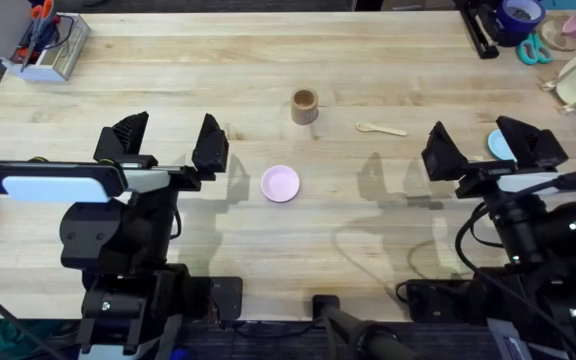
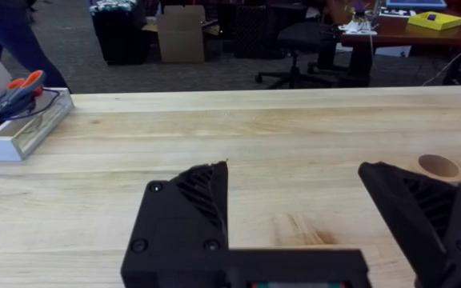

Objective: Pick up a utensil and set it on the pink plate, then put the other utensil in the container.

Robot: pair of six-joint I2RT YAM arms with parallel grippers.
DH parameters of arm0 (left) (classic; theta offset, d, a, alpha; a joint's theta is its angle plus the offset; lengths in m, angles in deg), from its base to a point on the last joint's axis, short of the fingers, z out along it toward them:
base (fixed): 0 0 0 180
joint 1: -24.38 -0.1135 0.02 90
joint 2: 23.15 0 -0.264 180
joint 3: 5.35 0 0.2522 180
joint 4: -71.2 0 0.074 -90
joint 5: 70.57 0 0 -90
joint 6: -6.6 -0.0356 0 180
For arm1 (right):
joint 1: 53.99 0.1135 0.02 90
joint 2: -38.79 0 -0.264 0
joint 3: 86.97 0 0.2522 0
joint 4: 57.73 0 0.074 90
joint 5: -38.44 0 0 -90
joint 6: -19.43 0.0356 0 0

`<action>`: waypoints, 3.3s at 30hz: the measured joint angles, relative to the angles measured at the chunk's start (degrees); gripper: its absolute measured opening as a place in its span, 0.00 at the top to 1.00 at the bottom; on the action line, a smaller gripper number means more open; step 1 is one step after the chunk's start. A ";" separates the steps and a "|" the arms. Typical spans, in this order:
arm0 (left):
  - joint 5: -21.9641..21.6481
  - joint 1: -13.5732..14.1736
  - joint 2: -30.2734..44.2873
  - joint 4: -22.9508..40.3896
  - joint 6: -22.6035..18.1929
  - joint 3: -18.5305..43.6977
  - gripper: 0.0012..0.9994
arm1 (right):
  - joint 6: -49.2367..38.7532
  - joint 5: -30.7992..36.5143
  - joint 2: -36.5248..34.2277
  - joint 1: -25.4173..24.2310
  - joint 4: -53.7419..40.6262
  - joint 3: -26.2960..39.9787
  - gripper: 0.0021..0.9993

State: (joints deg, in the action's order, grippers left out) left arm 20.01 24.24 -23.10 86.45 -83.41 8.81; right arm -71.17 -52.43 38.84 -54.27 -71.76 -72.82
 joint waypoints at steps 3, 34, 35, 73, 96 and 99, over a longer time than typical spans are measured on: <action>-0.02 0.00 0.00 0.60 0.00 0.00 0.01 | 0.02 -0.02 0.00 0.00 -0.33 0.02 0.00; 2.20 0.00 21.80 16.12 10.52 23.51 0.01 | 7.80 -0.63 -23.14 -3.73 -23.40 26.71 0.00; 2.86 0.00 25.18 17.56 10.64 26.12 0.01 | 7.90 -0.86 -26.34 -3.93 -24.63 29.85 0.00; 12.33 0.00 70.14 60.89 11.21 80.65 0.01 | 5.71 -3.35 -74.80 -4.04 -72.88 87.54 0.00; 12.26 0.00 70.14 60.63 11.21 80.65 0.01 | -46.48 16.32 -74.82 -4.11 -72.49 87.54 0.00; 12.26 0.00 70.14 60.63 11.21 80.65 0.01 | -51.64 16.35 -75.38 -4.11 -71.63 87.66 0.00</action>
State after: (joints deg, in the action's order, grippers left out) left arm 32.27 24.24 47.04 147.08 -72.20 89.47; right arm -122.81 -36.08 -36.54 -58.38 -143.40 14.84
